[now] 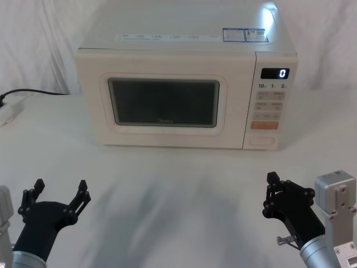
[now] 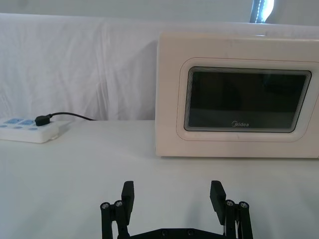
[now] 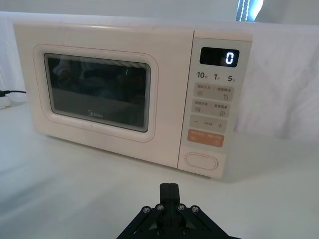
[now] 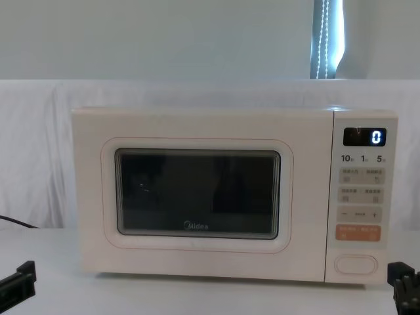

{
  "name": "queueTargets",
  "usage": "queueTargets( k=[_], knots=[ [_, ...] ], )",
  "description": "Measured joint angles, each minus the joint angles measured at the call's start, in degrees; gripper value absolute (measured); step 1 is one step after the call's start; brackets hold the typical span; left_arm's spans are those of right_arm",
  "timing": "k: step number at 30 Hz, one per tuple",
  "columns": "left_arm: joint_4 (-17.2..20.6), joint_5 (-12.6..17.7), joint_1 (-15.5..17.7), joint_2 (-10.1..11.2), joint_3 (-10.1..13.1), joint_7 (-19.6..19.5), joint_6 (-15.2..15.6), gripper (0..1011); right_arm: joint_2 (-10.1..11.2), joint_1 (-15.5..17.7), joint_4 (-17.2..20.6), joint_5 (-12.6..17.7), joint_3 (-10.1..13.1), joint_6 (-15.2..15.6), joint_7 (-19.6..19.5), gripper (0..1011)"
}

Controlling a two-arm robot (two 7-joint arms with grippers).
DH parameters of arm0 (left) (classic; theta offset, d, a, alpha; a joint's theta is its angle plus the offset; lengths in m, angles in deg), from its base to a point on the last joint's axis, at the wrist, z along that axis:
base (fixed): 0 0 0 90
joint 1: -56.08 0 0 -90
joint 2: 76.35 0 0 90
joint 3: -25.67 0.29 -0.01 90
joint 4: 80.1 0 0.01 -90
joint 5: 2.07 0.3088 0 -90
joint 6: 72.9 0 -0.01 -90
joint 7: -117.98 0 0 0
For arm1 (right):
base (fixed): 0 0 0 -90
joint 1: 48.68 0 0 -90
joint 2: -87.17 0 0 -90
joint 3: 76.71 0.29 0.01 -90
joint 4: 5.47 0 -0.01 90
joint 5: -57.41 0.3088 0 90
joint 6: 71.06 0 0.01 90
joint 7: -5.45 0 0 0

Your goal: Press the button to open the microwave door with one hand; close the microwave door with the other hand.

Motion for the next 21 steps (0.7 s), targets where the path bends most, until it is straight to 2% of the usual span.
queueTargets(
  k=[14, 21],
  knots=[
    [0.0, 0.0, 0.0, 0.0, 0.0, 0.0, 0.0, 1001, 0.0, 0.0, 0.0, 0.0, 0.0, 0.0, 0.0, 0],
    [0.0, 0.0, 0.0, 0.0, 0.0, 0.0, 0.0, 1001, -1.3, 0.5, 0.4, -2.1, 1.0, 0.7, -0.3, 0]
  ],
)
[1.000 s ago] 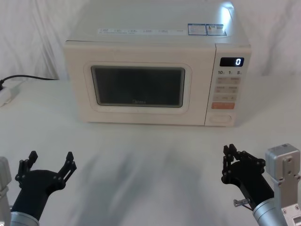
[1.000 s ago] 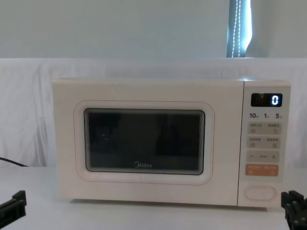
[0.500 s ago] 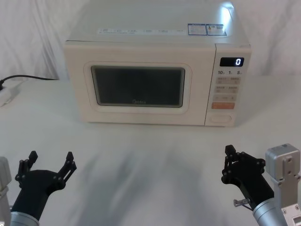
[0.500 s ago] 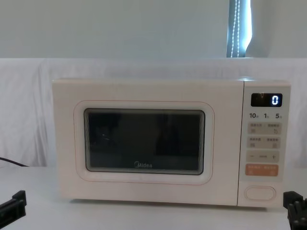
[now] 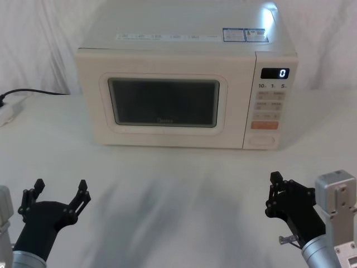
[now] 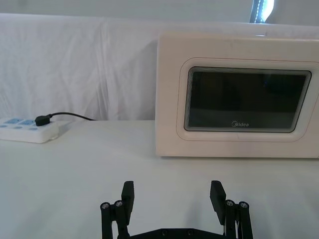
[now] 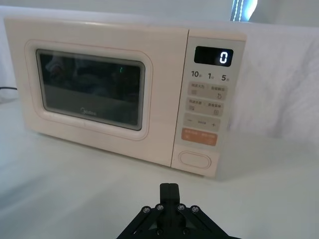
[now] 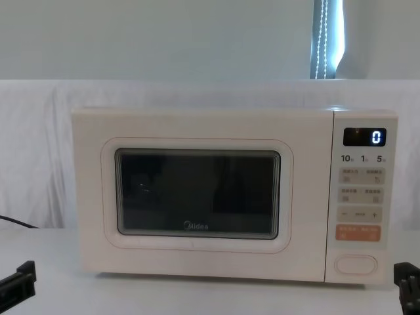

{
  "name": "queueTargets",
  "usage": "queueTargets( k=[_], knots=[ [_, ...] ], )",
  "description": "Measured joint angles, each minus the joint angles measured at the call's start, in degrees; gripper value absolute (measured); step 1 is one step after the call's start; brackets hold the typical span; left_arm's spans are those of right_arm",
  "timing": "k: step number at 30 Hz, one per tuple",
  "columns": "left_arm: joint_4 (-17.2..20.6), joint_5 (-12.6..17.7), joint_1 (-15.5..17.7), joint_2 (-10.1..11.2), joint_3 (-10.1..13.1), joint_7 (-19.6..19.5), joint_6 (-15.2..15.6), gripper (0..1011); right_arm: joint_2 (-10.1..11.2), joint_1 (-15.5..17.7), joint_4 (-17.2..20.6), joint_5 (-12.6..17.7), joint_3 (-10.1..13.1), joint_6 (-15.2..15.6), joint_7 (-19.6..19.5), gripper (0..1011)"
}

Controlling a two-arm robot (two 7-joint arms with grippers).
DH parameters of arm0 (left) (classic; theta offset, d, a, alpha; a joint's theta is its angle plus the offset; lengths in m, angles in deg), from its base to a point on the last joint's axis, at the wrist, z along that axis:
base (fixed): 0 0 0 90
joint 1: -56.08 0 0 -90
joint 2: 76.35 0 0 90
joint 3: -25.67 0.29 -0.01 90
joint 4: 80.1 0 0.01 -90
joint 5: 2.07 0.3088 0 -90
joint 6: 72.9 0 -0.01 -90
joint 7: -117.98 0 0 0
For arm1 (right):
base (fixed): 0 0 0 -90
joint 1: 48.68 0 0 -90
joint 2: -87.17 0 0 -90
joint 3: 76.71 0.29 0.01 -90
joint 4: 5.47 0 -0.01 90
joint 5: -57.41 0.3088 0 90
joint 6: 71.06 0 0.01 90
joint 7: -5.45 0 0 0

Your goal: Press the button to open the microwave door with one hand; close the microwave door with the other hand.

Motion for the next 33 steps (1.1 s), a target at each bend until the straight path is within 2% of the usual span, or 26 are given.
queueTargets(
  k=[6, 9, 12, 19, 24, 33],
  knots=[
    [0.0, 0.0, 0.0, 0.0, 0.0, 0.0, 0.0, 1001, -0.8, -0.4, 0.3, -1.7, 0.4, 3.3, 0.0, 0],
    [0.0, 0.0, 0.0, 0.0, 0.0, 0.0, 0.0, 1001, -1.5, -1.3, 0.4, -2.3, 0.8, 6.5, 0.2, 0],
    [0.0, 0.0, 0.0, 0.0, 0.0, 0.0, 0.0, 1001, -1.9, -2.0, 0.1, -2.5, 1.0, 8.1, 0.6, 0],
    [0.0, 0.0, 0.0, 0.0, 0.0, 0.0, 0.0, 1001, -2.7, -5.8, -1.9, -3.7, 1.2, 12.6, 3.0, 0],
    [0.0, 0.0, 0.0, 0.0, 0.0, 0.0, 0.0, 1001, -3.6, -8.2, -4.1, -4.1, 1.8, 13.8, 3.7, 0],
    [0.0, 0.0, 0.0, 0.0, 0.0, 0.0, 0.0, 1001, -5.8, -11.9, -8.7, -4.9, 3.3, 13.8, 4.1, 0]
  ],
)
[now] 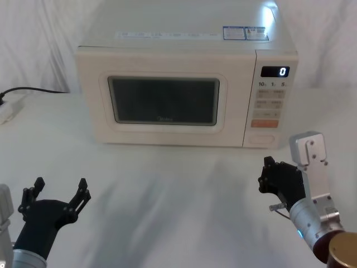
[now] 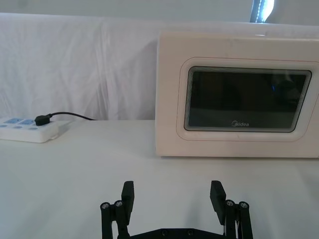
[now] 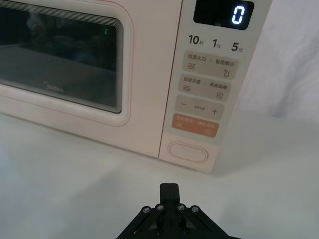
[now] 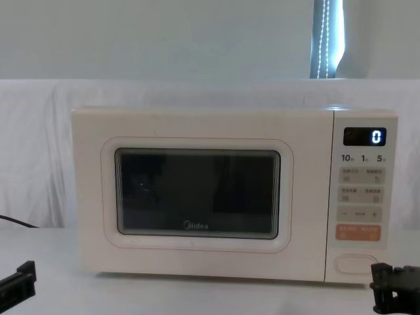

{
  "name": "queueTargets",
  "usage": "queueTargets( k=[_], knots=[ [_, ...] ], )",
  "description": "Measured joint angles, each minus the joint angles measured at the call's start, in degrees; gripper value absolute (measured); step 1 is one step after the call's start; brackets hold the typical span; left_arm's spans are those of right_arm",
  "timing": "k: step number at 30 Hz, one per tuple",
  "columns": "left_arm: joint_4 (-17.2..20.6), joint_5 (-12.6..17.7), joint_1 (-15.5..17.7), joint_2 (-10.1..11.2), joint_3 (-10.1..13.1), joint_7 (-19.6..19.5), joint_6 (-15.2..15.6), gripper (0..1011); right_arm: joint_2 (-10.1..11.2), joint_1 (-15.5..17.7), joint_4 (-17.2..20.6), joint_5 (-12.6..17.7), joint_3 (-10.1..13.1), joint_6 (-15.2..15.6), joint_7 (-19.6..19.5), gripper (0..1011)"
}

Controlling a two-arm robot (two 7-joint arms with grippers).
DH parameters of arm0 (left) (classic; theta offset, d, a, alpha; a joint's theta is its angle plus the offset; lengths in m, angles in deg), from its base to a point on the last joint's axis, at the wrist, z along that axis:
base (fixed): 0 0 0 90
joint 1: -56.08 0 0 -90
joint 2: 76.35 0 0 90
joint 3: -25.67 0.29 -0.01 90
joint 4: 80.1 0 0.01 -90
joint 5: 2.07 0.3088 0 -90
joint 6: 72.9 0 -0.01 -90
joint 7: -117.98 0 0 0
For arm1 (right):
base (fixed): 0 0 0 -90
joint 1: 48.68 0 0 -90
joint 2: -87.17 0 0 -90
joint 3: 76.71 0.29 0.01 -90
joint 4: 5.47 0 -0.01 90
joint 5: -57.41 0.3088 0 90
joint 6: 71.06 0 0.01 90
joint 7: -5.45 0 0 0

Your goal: Press the button to open the microwave door with one hand; close the microwave door with the other hand.

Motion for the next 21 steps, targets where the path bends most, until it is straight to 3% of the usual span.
queueTargets(
  k=[9, 21],
  knots=[
    [0.0, 0.0, 0.0, 0.0, 0.0, 0.0, 0.0, 1001, -1.9, -4.0, -5.0, -0.9, 1.3, -0.1, 0.2, 0],
    [0.0, 0.0, 0.0, 0.0, 0.0, 0.0, 0.0, 1001, -2.3, -8.6, -10.8, -2.7, 1.5, 0.2, 1.2, 0]
  ],
)
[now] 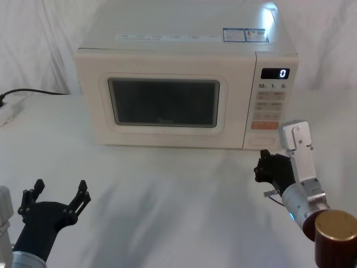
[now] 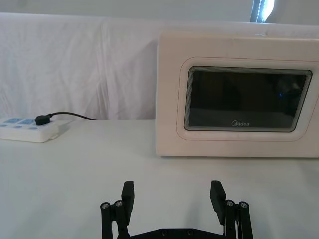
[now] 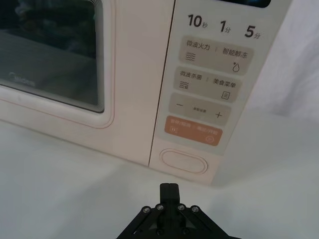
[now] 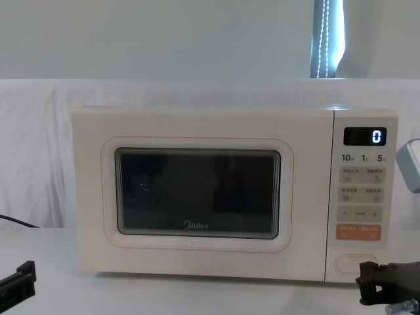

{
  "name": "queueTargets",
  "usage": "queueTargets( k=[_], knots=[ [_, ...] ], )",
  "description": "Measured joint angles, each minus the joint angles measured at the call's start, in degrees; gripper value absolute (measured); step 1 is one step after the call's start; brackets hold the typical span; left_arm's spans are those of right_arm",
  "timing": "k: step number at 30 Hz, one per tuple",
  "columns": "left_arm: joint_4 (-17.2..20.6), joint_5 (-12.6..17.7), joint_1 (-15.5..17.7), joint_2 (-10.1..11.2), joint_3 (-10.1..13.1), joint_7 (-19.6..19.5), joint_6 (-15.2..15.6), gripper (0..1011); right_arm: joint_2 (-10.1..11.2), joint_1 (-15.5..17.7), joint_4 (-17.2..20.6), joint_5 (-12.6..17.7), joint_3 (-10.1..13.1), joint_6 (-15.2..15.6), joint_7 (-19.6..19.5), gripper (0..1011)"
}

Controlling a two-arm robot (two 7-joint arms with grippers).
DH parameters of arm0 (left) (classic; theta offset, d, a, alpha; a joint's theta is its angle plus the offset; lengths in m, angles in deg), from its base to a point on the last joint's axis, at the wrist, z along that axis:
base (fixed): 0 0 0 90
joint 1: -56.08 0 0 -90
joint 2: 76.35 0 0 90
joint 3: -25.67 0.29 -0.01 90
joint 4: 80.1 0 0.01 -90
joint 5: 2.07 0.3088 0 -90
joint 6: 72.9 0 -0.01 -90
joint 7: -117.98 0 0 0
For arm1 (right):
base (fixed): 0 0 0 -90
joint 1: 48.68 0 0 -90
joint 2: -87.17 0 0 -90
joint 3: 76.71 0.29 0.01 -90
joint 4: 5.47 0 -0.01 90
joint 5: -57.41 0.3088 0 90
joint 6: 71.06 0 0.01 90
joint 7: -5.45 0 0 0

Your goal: Press the button to open the microwave door with one hand; close the microwave door with the other hand.

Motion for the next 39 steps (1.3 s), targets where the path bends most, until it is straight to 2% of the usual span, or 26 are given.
queueTargets(
  k=[20, 39],
  knots=[
    [0.0, 0.0, 0.0, 0.0, 0.0, 0.0, 0.0, 1001, -0.8, -6.1, -8.7, -1.3, 0.6, -1.4, 0.0, 0],
    [0.0, 0.0, 0.0, 0.0, 0.0, 0.0, 0.0, 1001, -1.6, -9.9, -13.8, -1.8, 1.4, -2.7, -0.5, 0]
  ],
)
